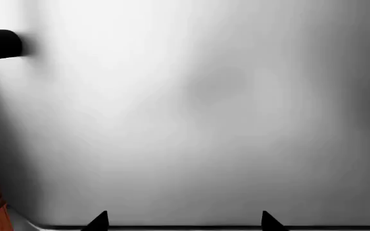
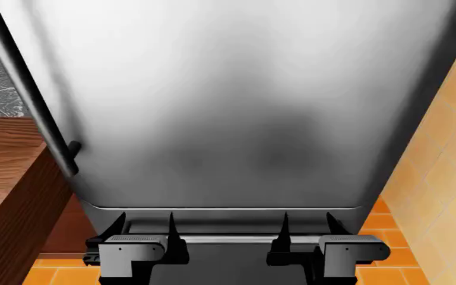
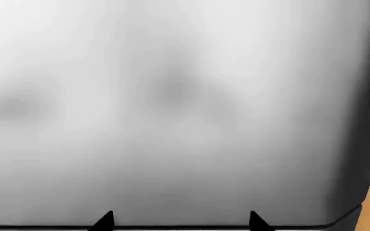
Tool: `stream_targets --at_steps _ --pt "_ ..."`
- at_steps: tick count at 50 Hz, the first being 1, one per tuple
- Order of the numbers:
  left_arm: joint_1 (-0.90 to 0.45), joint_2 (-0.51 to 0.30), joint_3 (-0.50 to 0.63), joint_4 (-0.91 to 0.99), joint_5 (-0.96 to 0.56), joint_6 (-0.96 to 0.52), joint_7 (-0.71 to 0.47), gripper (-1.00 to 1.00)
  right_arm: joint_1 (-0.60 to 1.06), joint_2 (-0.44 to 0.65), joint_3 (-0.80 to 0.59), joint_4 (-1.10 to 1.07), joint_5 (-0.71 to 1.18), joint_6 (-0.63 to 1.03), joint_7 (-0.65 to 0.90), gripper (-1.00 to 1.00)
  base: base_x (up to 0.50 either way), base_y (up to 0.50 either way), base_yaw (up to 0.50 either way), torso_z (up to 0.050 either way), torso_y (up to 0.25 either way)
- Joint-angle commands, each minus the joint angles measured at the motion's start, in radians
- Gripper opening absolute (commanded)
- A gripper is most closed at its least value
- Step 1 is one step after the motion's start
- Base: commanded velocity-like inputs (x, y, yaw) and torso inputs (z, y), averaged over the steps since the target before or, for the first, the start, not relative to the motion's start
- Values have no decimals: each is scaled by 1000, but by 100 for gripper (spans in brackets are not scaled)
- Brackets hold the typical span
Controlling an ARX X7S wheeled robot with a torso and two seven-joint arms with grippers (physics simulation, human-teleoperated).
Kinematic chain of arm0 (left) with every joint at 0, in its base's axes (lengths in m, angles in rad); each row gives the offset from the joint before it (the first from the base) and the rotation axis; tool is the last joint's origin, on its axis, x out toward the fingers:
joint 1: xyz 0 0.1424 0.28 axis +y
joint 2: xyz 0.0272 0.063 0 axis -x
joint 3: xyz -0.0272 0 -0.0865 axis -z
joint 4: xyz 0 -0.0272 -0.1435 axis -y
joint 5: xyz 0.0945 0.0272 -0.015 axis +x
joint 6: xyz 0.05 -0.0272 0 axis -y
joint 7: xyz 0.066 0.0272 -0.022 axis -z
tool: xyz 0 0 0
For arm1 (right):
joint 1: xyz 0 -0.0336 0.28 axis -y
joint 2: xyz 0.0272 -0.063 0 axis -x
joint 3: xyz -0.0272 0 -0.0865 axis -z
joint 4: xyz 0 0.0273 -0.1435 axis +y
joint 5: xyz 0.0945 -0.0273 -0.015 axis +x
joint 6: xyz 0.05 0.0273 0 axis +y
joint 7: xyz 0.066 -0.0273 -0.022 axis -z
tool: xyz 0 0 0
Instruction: Pick and place the shaker into the drawer. Then close the cabinet.
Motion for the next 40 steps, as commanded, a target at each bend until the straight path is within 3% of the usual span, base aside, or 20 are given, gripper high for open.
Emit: stream_targets --at_steps 1,13,22,40 --pt "-2 -15 16 1 -19 -10 -20 100 0 16 -23 3 8 -2 23 100 0 0 0 50 0" --pt "-6 -47 51 2 -57 -25 -65 100 2 48 -64 6 34 -7 66 100 0 0 0 50 0" --pt "-4 -63 69 4 -81 -17 -73 100 0 64 -82 4 51 -11 80 100 0 0 0 2 0" --pt "-6 -85 96 4 -102 -19 -97 100 -1 87 -111 4 67 -26 102 100 0 0 0 50 0"
